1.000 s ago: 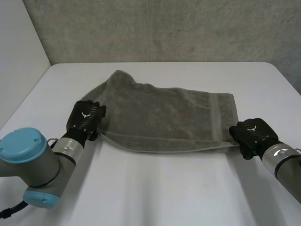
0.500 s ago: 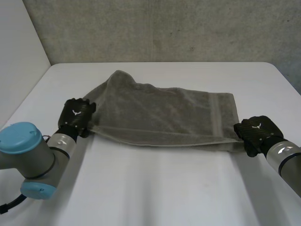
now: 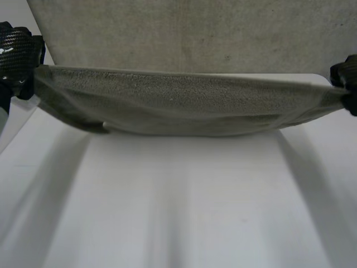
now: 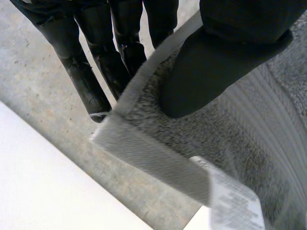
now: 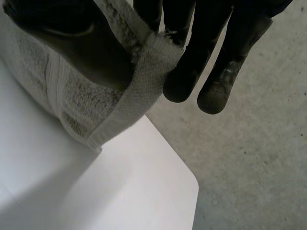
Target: Fold the towel.
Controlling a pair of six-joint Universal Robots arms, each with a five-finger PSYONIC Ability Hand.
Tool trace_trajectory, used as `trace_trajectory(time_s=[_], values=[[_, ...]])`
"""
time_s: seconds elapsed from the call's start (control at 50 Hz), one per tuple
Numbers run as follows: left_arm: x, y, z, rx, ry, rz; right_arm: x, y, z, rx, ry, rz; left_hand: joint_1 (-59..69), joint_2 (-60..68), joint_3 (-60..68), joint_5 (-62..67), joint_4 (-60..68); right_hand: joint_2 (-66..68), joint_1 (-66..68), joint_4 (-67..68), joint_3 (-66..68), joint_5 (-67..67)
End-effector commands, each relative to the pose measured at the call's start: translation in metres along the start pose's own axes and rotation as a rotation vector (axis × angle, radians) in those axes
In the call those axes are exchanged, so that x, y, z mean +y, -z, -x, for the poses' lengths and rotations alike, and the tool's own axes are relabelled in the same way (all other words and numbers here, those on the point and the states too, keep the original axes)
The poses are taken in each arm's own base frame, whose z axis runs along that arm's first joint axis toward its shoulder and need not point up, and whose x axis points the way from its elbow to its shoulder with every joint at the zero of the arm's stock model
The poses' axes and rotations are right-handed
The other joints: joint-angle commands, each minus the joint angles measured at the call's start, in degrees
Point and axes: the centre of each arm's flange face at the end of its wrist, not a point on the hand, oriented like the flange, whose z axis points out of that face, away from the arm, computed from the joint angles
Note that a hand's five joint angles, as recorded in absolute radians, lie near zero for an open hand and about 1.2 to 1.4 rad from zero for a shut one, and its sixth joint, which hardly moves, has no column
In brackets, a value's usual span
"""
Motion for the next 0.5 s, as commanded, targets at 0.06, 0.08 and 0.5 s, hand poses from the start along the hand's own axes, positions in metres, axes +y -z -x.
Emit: trace_trajectory(time_s=[0.06, 0.08, 0.5], values=[[0.002, 0.024, -0.011, 0.122, 0.027, 0.125, -0.008, 0.011, -0.011, -0.107, -0.007, 0.105, 11.07, 10.28, 10.29, 10.77, 10.21, 2.91, 3.22, 2.81, 2.95, 2.56], [0.011, 0.027, -0.016, 0.143, 0.025, 0.16, 0.004, 0.006, -0.006, -0.148, 0.019, 0.164, 11.07, 10.28, 10.29, 10.77, 10.21, 2.91, 3.22, 2.81, 2.95, 2.56], [0.075, -0.091, -0.062, 0.176, -0.174, 0.109, -0.012, -0.114, 0.007, 0.031, 0.313, 0.087, 11.07, 10.28, 10.29, 10.77, 10.21, 2.91, 3.22, 2.81, 2.95, 2.56]])
